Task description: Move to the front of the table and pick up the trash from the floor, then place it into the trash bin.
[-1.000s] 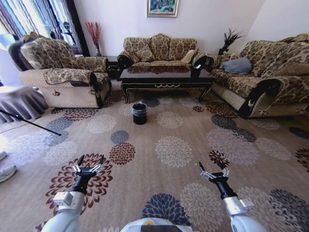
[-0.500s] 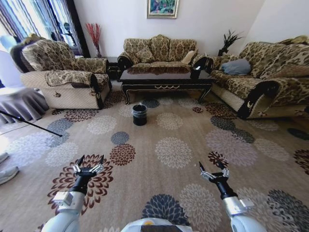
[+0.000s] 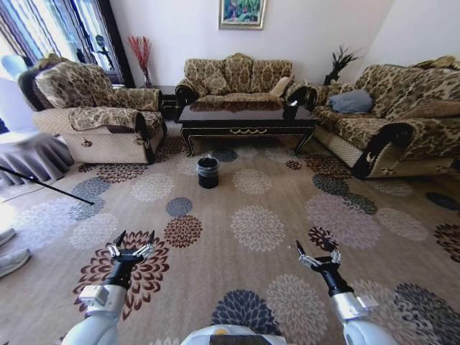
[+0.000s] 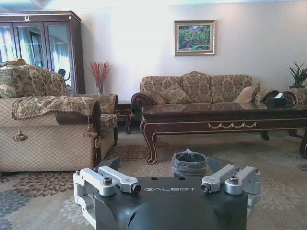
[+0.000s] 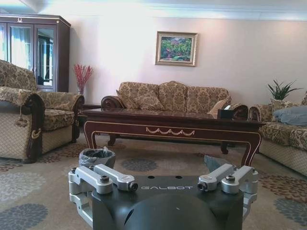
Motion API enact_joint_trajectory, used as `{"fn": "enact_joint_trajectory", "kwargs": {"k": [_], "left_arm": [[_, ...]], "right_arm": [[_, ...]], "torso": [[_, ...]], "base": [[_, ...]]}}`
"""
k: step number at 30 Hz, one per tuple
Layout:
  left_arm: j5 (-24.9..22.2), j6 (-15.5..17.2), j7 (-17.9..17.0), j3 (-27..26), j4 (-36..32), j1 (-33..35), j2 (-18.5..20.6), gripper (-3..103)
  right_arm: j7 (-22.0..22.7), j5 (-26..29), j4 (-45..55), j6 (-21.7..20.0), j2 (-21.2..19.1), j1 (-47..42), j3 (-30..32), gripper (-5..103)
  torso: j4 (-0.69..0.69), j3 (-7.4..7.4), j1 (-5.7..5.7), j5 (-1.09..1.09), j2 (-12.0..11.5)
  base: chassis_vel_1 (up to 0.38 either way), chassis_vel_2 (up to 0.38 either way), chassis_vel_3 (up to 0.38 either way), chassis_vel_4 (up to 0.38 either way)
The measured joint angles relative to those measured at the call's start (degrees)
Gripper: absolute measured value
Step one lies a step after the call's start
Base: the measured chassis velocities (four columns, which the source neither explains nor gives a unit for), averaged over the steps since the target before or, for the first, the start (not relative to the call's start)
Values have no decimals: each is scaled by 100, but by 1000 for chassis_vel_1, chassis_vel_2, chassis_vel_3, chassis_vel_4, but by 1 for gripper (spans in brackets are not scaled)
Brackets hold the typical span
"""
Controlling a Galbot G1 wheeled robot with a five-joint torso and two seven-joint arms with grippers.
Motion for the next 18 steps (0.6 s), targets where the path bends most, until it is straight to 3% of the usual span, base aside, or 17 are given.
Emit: {"fn": "enact_joint_trajectory", "kwargs": {"k": [18], "left_arm": [[0,0,0,0,0,0,0,100]], "right_arm": [[0,0,0,0,0,0,0,100]], "torso": [[0,316,218,0,534]], "base": [[0,0,0,0]]}}
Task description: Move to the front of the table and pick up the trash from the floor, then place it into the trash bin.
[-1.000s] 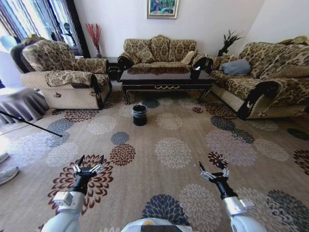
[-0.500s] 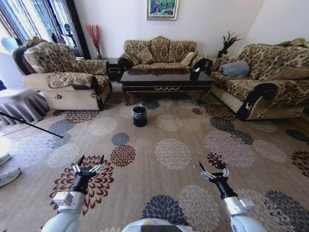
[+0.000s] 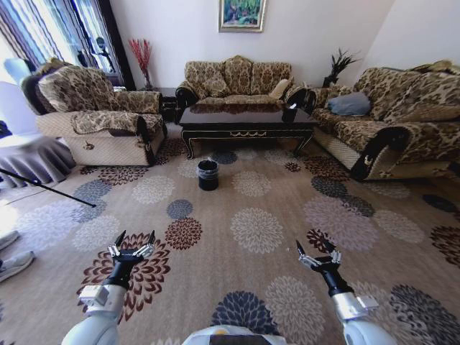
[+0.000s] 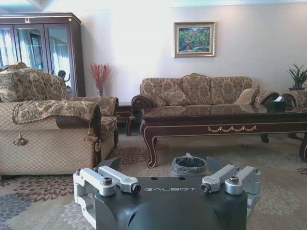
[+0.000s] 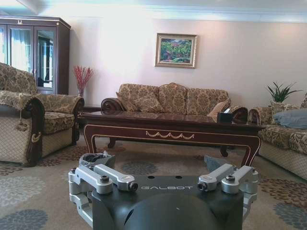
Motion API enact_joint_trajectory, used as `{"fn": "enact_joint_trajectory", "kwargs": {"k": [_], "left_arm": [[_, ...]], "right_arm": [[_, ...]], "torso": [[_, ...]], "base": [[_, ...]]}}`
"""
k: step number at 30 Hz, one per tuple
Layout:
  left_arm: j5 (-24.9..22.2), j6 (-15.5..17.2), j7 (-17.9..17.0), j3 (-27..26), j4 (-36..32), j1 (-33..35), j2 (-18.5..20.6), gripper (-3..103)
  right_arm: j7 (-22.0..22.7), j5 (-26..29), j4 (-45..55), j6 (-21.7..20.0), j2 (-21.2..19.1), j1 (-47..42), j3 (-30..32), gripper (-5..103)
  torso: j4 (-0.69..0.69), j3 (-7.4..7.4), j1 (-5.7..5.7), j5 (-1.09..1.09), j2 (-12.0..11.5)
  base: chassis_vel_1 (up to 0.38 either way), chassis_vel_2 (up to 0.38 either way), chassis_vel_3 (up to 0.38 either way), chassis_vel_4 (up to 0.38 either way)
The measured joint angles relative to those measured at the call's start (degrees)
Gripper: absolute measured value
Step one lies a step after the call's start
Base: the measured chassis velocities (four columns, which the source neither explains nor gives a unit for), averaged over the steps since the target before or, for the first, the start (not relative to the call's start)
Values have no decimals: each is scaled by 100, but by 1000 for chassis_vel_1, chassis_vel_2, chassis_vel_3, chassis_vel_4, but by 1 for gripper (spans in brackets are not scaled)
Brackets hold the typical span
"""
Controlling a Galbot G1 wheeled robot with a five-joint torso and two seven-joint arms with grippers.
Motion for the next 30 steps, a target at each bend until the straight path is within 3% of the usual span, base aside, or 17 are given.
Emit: {"fn": "enact_joint_trajectory", "kwargs": {"k": [30], "left_arm": [[0,0,0,0,0,0,0,100]], "right_arm": [[0,0,0,0,0,0,0,100]], "torso": [[0,414,286,0,701]], "base": [[0,0,0,0]]}}
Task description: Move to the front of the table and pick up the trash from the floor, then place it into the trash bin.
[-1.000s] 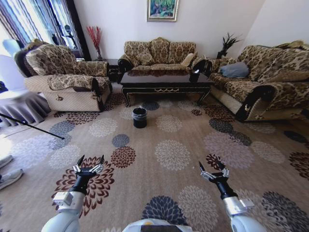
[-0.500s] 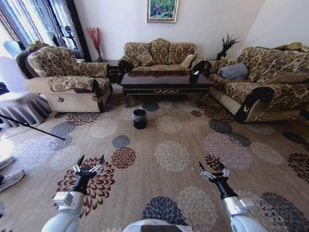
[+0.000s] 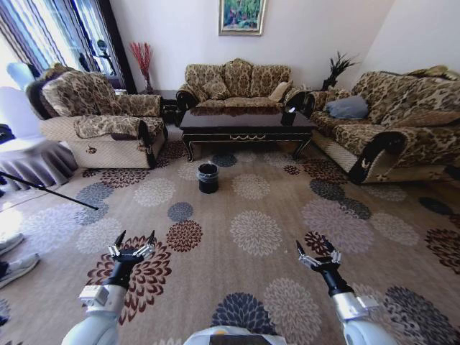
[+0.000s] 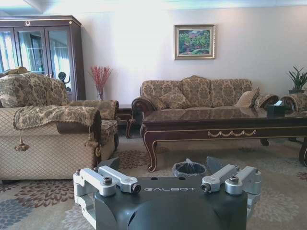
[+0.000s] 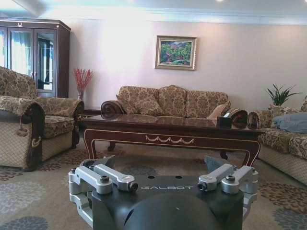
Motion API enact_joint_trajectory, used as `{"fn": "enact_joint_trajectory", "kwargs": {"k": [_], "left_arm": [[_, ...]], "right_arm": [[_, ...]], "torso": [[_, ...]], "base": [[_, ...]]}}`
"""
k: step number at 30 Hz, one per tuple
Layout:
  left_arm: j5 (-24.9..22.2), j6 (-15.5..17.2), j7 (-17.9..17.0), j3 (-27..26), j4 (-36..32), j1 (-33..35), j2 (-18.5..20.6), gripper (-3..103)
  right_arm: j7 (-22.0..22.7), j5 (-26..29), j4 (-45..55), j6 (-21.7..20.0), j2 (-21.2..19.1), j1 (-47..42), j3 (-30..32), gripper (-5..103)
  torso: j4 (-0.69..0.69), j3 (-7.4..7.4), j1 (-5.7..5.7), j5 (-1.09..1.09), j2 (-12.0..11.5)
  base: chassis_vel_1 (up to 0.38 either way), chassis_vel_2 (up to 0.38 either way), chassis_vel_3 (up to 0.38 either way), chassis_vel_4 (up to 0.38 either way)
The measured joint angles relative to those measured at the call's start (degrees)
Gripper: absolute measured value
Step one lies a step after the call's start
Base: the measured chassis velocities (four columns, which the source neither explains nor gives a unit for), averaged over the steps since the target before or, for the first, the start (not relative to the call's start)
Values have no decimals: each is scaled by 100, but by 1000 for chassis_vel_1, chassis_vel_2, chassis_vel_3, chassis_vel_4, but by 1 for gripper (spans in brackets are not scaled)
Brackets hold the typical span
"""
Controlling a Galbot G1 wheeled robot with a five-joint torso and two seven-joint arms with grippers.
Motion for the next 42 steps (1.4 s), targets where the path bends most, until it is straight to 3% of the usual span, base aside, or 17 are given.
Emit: {"fn": "enact_joint_trajectory", "kwargs": {"k": [42], "left_arm": [[0,0,0,0,0,0,0,100]], "right_arm": [[0,0,0,0,0,0,0,100]], "torso": [[0,618,472,0,1089]], "base": [[0,0,0,0]]}}
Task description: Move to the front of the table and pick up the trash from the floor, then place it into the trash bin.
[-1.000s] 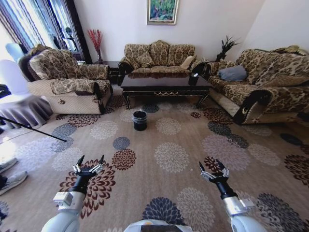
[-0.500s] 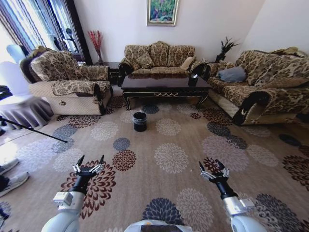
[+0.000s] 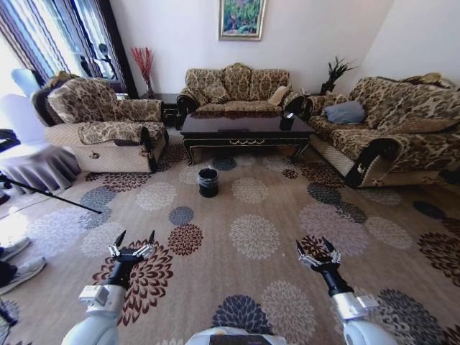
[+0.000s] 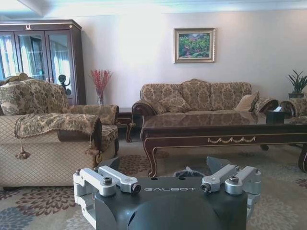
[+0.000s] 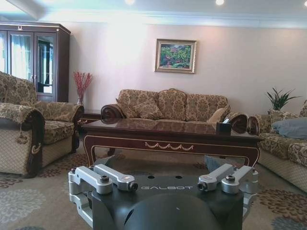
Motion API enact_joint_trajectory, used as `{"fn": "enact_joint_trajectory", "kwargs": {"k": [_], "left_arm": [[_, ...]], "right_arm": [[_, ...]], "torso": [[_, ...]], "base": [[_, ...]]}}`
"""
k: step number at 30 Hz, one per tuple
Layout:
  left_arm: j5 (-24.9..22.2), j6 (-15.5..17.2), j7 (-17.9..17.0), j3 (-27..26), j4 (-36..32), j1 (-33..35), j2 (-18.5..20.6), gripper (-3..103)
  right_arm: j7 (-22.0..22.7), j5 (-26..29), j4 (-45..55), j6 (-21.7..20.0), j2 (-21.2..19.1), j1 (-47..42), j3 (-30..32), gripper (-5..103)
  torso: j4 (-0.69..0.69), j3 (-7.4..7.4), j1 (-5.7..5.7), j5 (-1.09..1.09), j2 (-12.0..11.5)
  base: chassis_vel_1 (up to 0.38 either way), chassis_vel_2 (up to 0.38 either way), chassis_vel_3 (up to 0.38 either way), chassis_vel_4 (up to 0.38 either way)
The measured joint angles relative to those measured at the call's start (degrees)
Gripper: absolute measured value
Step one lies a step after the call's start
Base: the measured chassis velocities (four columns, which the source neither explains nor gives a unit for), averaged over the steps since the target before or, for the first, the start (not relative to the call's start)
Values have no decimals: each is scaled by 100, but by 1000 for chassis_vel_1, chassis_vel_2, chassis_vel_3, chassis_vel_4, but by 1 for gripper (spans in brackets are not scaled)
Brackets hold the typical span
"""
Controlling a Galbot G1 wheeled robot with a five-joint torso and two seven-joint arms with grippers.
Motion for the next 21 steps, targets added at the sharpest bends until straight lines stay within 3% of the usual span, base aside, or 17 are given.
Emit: {"fn": "enact_joint_trajectory", "kwargs": {"k": [21], "left_arm": [[0,0,0,0,0,0,0,100]], "right_arm": [[0,0,0,0,0,0,0,100]], "torso": [[0,319,255,0,575]], "base": [[0,0,0,0]]}}
